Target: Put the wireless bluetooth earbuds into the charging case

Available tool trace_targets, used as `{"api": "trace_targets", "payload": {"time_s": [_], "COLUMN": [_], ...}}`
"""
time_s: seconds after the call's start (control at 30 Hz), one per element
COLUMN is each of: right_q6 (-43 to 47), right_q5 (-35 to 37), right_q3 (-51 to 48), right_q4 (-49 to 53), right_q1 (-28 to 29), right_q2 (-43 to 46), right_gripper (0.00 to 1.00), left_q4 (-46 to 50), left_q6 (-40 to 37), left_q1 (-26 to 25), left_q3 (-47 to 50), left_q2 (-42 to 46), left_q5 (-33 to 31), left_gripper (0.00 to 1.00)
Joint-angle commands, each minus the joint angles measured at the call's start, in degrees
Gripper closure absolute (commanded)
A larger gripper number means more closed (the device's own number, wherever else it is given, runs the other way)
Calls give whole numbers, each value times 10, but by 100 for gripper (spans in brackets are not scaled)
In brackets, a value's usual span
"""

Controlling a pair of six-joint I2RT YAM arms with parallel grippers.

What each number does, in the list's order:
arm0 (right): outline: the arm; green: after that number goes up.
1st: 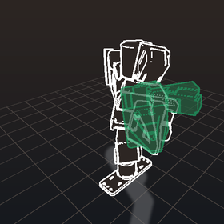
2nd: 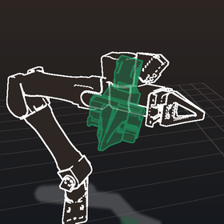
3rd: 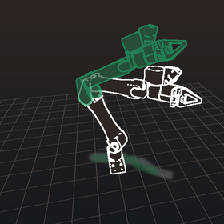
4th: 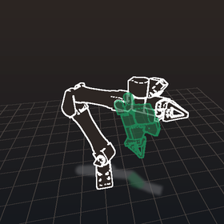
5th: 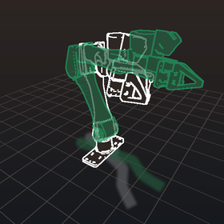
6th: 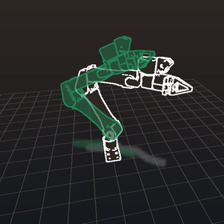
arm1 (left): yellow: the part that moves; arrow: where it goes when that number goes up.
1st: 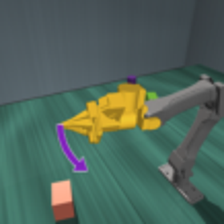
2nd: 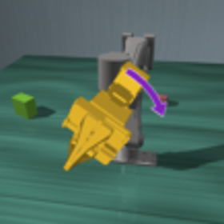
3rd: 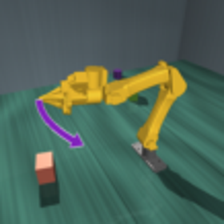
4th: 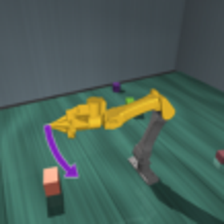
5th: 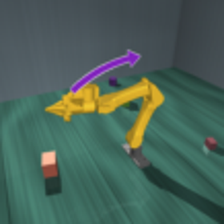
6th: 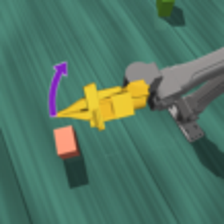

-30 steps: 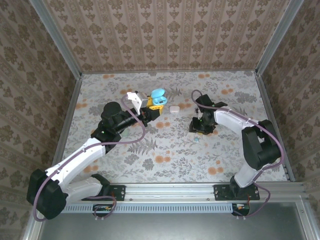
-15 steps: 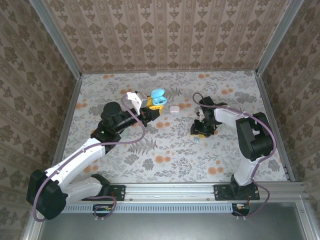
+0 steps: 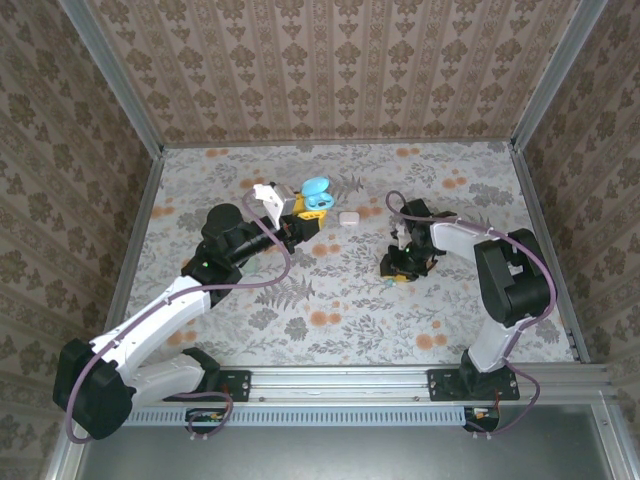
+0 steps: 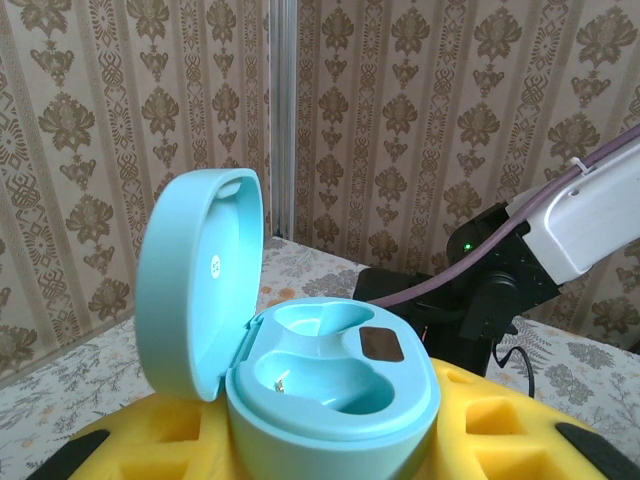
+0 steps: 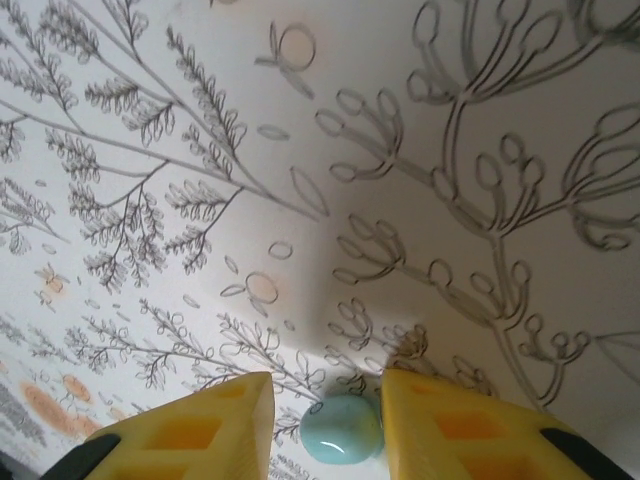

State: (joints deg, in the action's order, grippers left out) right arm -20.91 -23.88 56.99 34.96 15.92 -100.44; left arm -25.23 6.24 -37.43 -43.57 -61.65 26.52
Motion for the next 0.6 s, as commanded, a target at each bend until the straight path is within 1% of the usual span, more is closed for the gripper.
{"api": "trace_targets", "payload": {"time_s": [0.0, 0.33, 0.5, 0.57], "right_q6": [4, -8, -15, -16], "right_q5": [-27, -43, -55, -42], "right_q3": [-9, -26, -44, -45], "right_q4": [32, 47, 41, 47], "right_q1": [6, 20, 35, 42], "right_q2": [17, 44, 51, 55], "right_gripper": [65, 65, 65, 66], "left_q4": [0, 0, 0, -1], "left_q6": [-4, -4, -1, -1], "left_q1": [1, 0, 0, 0], "left_q3": [-10, -9, -8, -8], "left_q2": [6, 7, 6, 6], "left_q5": [0, -1, -1, 0], "left_gripper": [73, 73, 73, 73]}}
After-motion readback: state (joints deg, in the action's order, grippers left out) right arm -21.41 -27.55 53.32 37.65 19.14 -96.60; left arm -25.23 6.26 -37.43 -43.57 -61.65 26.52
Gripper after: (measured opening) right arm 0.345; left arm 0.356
